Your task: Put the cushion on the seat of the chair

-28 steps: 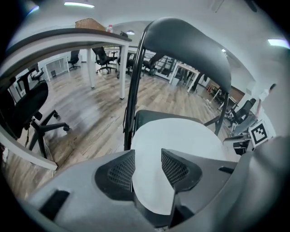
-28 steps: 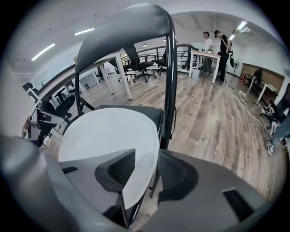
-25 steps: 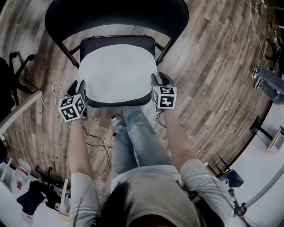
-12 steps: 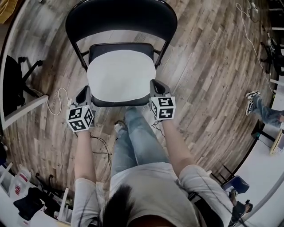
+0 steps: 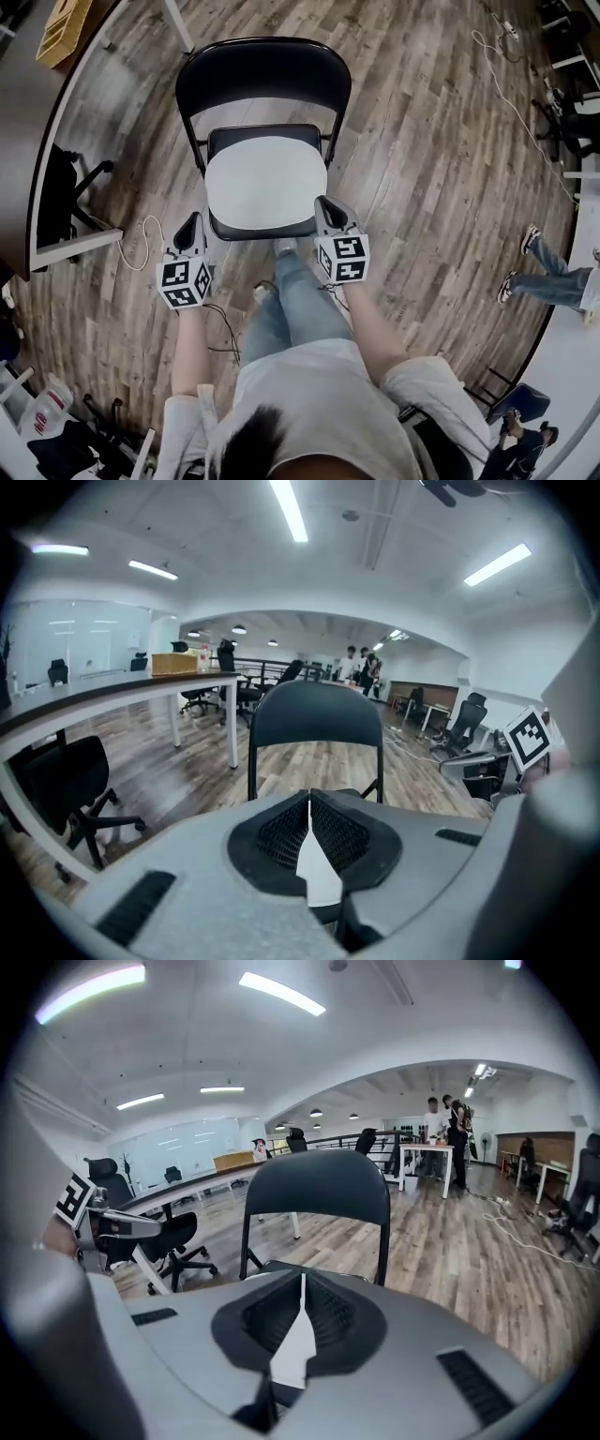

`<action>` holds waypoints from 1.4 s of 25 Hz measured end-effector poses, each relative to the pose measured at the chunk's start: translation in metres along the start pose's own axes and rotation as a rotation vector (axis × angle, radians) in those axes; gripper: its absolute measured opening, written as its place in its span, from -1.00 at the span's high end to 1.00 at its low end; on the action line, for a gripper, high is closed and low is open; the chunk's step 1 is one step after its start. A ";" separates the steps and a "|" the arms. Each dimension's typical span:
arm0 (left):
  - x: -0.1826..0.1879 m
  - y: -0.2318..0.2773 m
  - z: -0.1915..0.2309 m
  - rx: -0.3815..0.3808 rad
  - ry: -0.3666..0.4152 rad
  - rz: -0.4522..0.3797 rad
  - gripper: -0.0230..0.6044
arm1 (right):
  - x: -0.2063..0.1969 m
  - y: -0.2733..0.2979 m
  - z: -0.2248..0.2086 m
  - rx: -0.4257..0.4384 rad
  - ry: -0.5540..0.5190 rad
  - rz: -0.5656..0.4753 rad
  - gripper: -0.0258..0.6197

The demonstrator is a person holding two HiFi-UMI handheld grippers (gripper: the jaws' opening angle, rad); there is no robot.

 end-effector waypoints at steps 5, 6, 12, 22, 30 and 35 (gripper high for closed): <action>0.028 -0.035 -0.011 -0.018 0.065 -0.081 0.87 | 0.018 -0.036 0.020 -0.006 -0.029 -0.060 0.86; 0.034 -0.044 -0.014 -0.021 0.076 -0.099 0.88 | 0.022 -0.045 0.024 -0.009 -0.039 -0.074 0.86; 0.062 -0.095 -0.031 -0.040 0.104 -0.202 0.87 | 0.045 -0.096 0.041 -0.032 -0.099 -0.164 0.86; 0.092 -0.165 -0.049 -0.042 0.126 -0.326 0.87 | 0.076 -0.167 0.065 -0.066 -0.160 -0.285 0.86; 0.105 -0.205 -0.066 -0.059 0.128 -0.411 0.87 | 0.086 -0.215 0.071 -0.079 -0.151 -0.371 0.86; 0.111 -0.230 -0.081 -0.068 0.147 -0.462 0.87 | 0.090 -0.245 0.073 -0.093 -0.163 -0.425 0.86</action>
Point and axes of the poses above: the fingertips, and each gripper's own axes: y forward along the fingers, z to its left, x out of its top, the point moved 3 cm from there along -y, backward along the fingers, and after that the axes turned 15 degrees about z, right-handed, at the moved point
